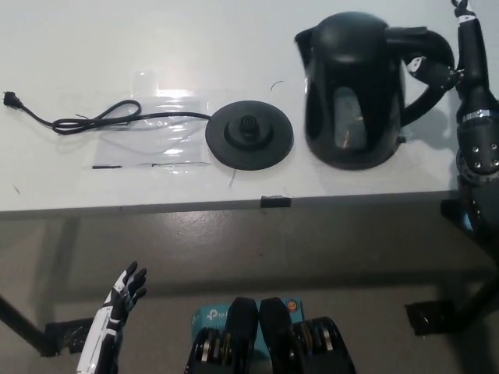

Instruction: Use the right hand to grab the handle of the kettle from the base and place it on the right side

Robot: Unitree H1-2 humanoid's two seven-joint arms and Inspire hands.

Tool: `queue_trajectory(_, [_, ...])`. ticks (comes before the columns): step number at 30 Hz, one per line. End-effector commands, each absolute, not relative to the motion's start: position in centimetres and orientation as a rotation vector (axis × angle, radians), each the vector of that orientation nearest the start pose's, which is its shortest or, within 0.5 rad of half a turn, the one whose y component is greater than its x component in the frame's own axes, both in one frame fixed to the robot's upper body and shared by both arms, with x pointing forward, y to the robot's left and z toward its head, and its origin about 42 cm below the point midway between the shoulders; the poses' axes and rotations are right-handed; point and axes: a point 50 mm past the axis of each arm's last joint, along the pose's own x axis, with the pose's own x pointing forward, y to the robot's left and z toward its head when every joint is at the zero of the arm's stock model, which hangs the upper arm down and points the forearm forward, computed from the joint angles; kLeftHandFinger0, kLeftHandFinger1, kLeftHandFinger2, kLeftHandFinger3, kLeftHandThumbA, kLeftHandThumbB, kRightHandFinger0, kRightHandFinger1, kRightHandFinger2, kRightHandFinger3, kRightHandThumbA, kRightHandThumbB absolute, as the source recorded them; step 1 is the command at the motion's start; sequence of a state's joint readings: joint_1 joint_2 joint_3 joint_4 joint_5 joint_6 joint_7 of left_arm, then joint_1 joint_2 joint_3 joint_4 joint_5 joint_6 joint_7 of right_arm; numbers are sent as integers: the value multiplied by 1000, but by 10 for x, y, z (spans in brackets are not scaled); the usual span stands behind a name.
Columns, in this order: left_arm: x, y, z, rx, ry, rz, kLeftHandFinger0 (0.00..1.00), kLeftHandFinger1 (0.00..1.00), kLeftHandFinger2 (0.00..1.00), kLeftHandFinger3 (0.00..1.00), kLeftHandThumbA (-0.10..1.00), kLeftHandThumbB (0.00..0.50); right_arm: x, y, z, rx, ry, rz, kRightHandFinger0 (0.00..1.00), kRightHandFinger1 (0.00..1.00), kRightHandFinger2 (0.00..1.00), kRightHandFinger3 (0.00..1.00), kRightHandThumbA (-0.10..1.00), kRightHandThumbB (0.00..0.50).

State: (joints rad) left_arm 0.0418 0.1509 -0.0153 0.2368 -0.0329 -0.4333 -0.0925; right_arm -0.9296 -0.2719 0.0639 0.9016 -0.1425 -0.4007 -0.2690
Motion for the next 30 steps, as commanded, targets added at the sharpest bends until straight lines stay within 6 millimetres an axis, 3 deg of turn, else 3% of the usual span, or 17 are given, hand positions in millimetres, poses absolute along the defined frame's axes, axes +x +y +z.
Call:
queue_trajectory(1, [261, 263, 63, 132, -213, -116, 1000, 1000, 1000, 1000, 1000, 500, 540, -247, 325, -234, -589, -94, 1000, 1000, 1000, 1000, 1000, 496])
queue_trajectory(4, [263, 264, 64, 138, -217, -114, 1000, 1000, 1000, 1000, 1000, 500, 534, -250, 330, -196, -607, -81, 1000, 1000, 1000, 1000, 1000, 469])
queue_trajectory(7, [263, 265, 64, 140, -218, -110, 1000, 1000, 1000, 1000, 1000, 500, 531, -254, 330, -209, -599, -77, 1000, 1000, 1000, 1000, 1000, 477])
queue_trajectory(8, [263, 265, 65, 138, -219, -111, 1000, 1000, 1000, 1000, 1000, 500, 530, -256, 326, -210, -597, -83, 1000, 1000, 1000, 1000, 961, 447])
queue_trajectory(10, [262, 265, 65, 134, -220, -110, 1000, 1000, 1000, 1000, 1000, 500, 529, -258, 317, -231, -577, -95, 1000, 1000, 1000, 1000, 929, 449])
queue_trajectory(11, [262, 265, 65, 133, -219, -113, 1000, 1000, 1000, 1000, 1000, 500, 529, -259, 310, -236, -552, -104, 1000, 1000, 1000, 1000, 897, 473])
queue_trajectory(13, [262, 264, 65, 133, -221, -115, 1000, 1000, 1000, 1000, 1000, 500, 530, -260, 302, -275, -534, -113, 1000, 1000, 1000, 1000, 787, 437])
queue_trajectory(14, [265, 265, 67, 138, -225, -115, 1000, 1000, 1000, 1000, 1000, 500, 534, -260, 295, -277, -516, -121, 1000, 1000, 1000, 1000, 698, 434])
queue_trajectory(16, [263, 264, 66, 135, -224, -112, 1000, 1000, 1000, 1000, 1000, 500, 536, -260, 283, -277, -475, -133, 1000, 1000, 1000, 1000, 631, 444])
queue_trajectory(22, [262, 264, 67, 126, -227, -116, 1000, 1000, 1000, 1000, 1000, 500, 539, -255, 275, -292, -428, -148, 1000, 1000, 1000, 1000, 716, 429])
queue_trajectory(30, [263, 264, 67, 115, -226, -118, 1000, 1000, 1000, 1000, 1000, 500, 558, -242, 304, -253, -470, -149, 1000, 1000, 1000, 1000, 769, 416])
